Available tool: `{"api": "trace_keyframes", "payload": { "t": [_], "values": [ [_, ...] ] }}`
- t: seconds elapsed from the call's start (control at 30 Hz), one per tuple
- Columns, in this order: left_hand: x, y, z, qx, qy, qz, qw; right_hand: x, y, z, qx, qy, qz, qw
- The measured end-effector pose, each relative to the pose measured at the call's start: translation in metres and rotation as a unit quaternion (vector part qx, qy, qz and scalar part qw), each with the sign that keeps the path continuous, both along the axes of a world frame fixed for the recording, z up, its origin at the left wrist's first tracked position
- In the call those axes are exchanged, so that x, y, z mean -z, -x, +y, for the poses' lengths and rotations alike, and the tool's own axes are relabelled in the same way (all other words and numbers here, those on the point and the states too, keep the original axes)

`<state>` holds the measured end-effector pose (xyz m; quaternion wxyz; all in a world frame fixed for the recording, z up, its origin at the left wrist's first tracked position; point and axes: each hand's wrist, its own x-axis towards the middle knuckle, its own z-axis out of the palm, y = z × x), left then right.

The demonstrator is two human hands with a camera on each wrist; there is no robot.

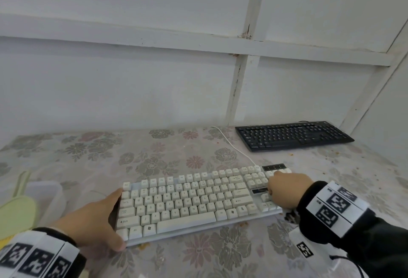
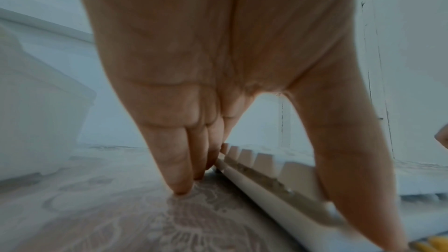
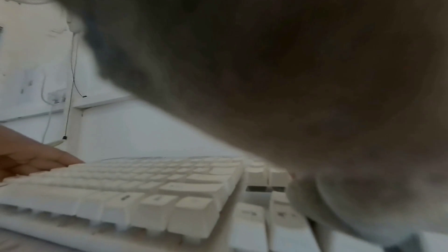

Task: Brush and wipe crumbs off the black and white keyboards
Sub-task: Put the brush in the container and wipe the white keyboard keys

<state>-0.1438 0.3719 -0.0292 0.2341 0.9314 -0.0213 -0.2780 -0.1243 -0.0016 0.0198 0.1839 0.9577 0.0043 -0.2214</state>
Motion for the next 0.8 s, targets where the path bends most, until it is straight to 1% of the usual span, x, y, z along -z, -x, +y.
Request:
{"api": "trace_keyframes", "payload": {
  "t": [0.1,0.17,0.23,0.3,0.37,0.43,0.53,0.6,0.8],
  "values": [
    [0.0,-0.001,0.001,0.002,0.02,-0.004,1.0,-0.007,-0.001,-0.001,0.004,0.012,0.005,1.0],
    [0.001,-0.001,0.002,0.0,0.024,-0.004,1.0,-0.016,-0.001,-0.01,0.02,-0.002,-0.024,0.999],
    [0.002,-0.002,0.002,-0.004,0.017,-0.001,1.0,-0.023,0.0,-0.026,0.027,-0.044,-0.058,0.997],
    [0.004,-0.002,0.002,-0.005,0.011,0.002,1.0,-0.023,0.002,-0.041,0.021,-0.106,-0.08,0.991],
    [0.004,-0.002,0.001,-0.001,0.01,0.001,1.0,-0.014,0.006,-0.051,0.006,-0.161,-0.089,0.983],
    [0.003,-0.002,0.0,0.001,0.008,-0.006,1.0,0.001,0.012,-0.056,-0.015,-0.186,-0.104,0.977],
    [0.003,-0.003,0.001,-0.002,0.007,-0.005,1.0,0.019,0.02,-0.062,-0.023,-0.197,-0.122,0.973],
    [0.005,-0.004,0.003,-0.003,0.021,-0.002,1.0,0.023,0.02,-0.069,-0.025,-0.196,-0.135,0.971],
    [0.011,-0.006,0.007,-0.004,0.031,-0.006,0.999,0.022,0.009,-0.096,0.027,-0.152,-0.143,0.978]
  ]
}}
